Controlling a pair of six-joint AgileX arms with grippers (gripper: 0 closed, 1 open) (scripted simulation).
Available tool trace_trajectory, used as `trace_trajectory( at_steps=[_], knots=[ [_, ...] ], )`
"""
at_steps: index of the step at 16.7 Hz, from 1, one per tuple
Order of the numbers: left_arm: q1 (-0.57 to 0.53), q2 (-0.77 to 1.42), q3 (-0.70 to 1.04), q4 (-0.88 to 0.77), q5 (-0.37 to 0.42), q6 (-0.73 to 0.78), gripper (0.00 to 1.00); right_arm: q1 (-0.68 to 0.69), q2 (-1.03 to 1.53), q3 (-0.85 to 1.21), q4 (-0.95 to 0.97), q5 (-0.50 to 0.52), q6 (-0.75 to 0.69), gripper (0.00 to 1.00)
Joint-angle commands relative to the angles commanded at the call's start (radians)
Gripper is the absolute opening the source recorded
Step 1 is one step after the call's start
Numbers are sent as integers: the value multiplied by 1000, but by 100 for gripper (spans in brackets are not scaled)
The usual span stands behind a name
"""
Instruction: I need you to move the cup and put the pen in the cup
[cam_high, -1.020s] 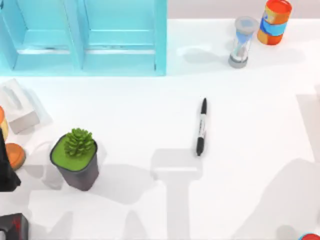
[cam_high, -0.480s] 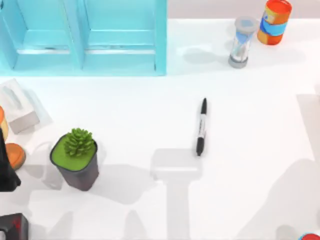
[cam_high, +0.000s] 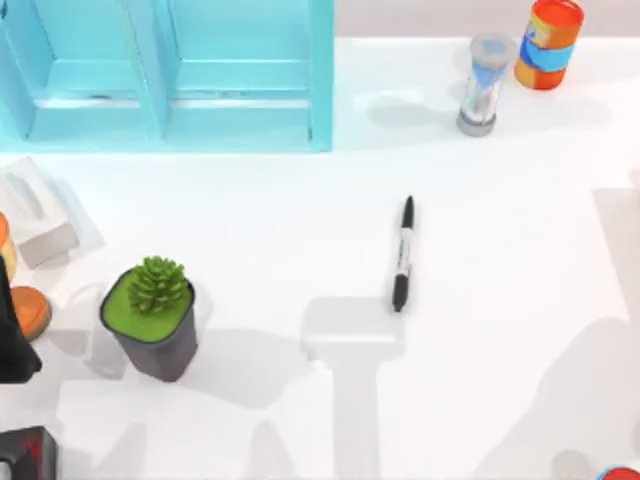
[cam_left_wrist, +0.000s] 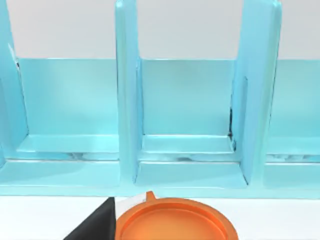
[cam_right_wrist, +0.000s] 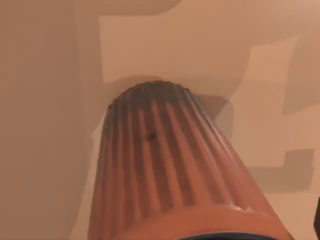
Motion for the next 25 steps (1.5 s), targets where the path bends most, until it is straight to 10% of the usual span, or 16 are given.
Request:
trace_trajectory(
  at_steps=[3, 13, 25],
  knots=[
    [0, 0, 0, 0, 0, 0, 100, 0, 0, 0, 0, 0, 0, 0],
    [0, 0, 0, 0, 0, 0, 100, 15, -4, 15, -16, 0, 14, 0],
    [0, 0, 0, 0, 0, 0, 100, 422, -202, 339, -541, -2, 419, 0]
  ],
)
